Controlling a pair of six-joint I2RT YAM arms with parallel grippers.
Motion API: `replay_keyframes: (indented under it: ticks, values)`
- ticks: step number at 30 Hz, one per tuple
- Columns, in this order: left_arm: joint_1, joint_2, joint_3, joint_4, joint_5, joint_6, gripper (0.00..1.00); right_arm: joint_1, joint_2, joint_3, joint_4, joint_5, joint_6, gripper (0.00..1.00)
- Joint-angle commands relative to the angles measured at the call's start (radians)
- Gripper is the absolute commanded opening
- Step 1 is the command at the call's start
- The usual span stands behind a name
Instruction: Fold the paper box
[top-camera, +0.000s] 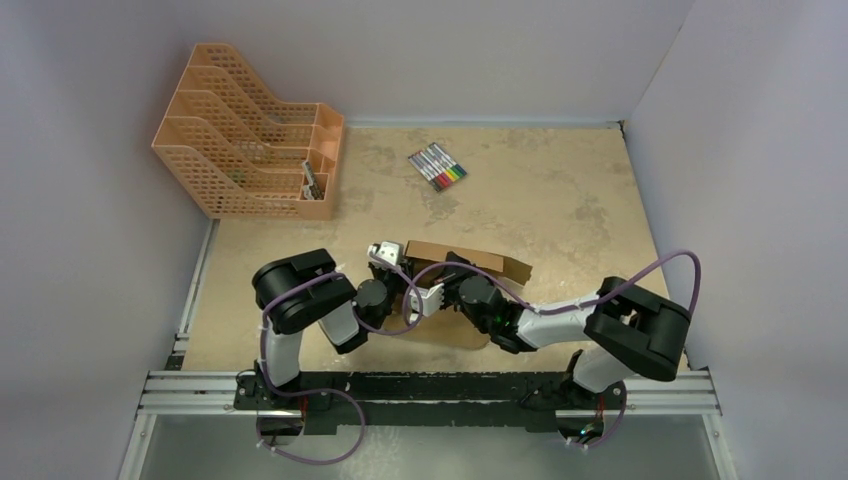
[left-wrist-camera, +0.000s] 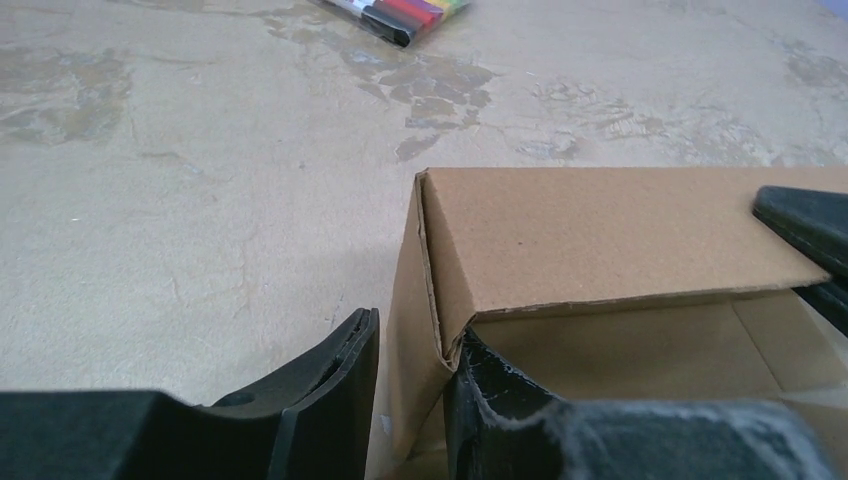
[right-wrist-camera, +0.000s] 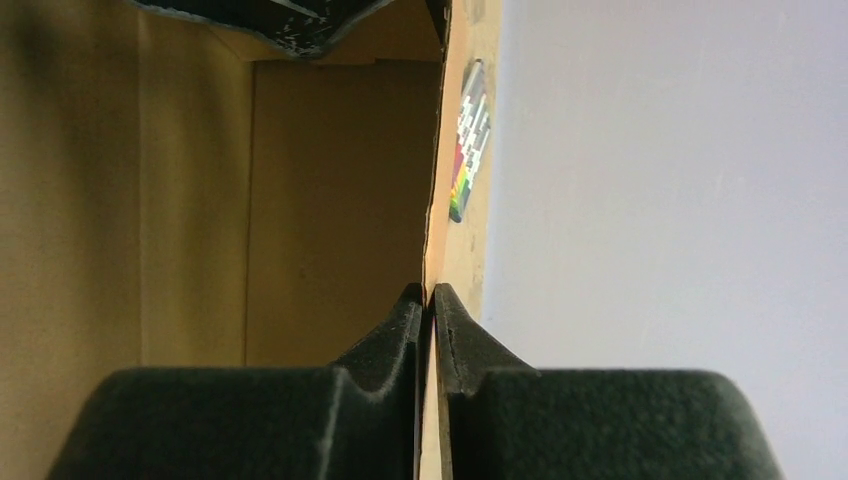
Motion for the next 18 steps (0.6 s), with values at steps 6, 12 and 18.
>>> replay_keyframes:
  ticks: [6,12,18]
  values:
    - [0.0,0.029,0.017,0.215,-0.095,0.029,0.31,-0.003,-0.141,0.097,-0.329,-0.089,0.227,0.19]
    - [0.0,0.038,0.013,0.215,-0.062,0.03,0.32,-0.025,-0.27,0.219,-0.611,-0.143,0.396,0.36]
    - [0.0,0.04,0.007,0.217,-0.054,0.039,0.32,-0.08,-0.334,0.332,-0.818,-0.204,0.533,0.48]
